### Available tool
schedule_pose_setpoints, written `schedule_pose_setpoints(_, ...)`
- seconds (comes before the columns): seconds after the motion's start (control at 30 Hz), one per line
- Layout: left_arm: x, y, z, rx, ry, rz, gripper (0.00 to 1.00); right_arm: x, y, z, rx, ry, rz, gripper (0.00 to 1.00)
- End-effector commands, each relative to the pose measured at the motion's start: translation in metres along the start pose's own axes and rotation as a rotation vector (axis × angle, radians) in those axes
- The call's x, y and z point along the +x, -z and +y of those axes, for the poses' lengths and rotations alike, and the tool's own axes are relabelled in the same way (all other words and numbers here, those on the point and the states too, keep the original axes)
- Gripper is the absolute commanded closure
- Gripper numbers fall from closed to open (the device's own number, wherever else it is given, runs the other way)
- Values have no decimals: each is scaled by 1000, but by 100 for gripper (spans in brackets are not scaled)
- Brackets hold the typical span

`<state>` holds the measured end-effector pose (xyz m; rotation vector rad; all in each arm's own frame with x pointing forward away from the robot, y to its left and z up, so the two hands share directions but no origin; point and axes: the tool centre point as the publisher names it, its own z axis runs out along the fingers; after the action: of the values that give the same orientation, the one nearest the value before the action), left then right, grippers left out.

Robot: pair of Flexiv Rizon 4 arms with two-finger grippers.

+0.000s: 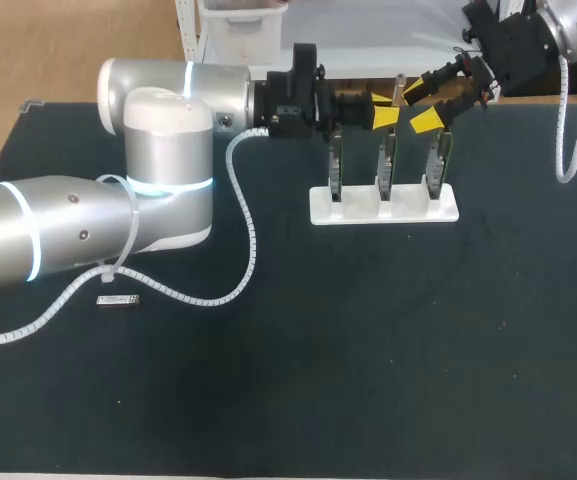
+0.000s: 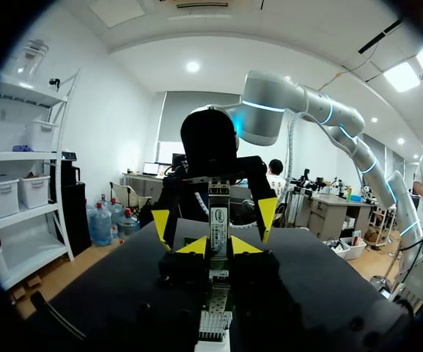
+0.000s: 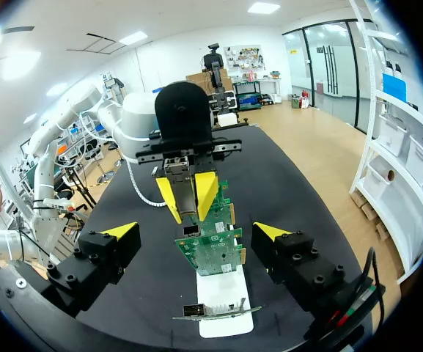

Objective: Pick up the optical module with the left hand, and insert it into the network port with the right hand.

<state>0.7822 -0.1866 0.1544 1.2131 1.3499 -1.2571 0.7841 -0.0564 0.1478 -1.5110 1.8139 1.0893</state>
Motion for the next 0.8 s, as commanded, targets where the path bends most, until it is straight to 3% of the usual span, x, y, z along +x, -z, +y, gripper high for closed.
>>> schedule_pose_setpoints(0.03,1,-1,1,7,1,4,100,1,0,3,6,1,-1,0)
schedule_pose_setpoints(0.8,1,-1,1,2,-4,6,100,0,6,1,36,10,5,0)
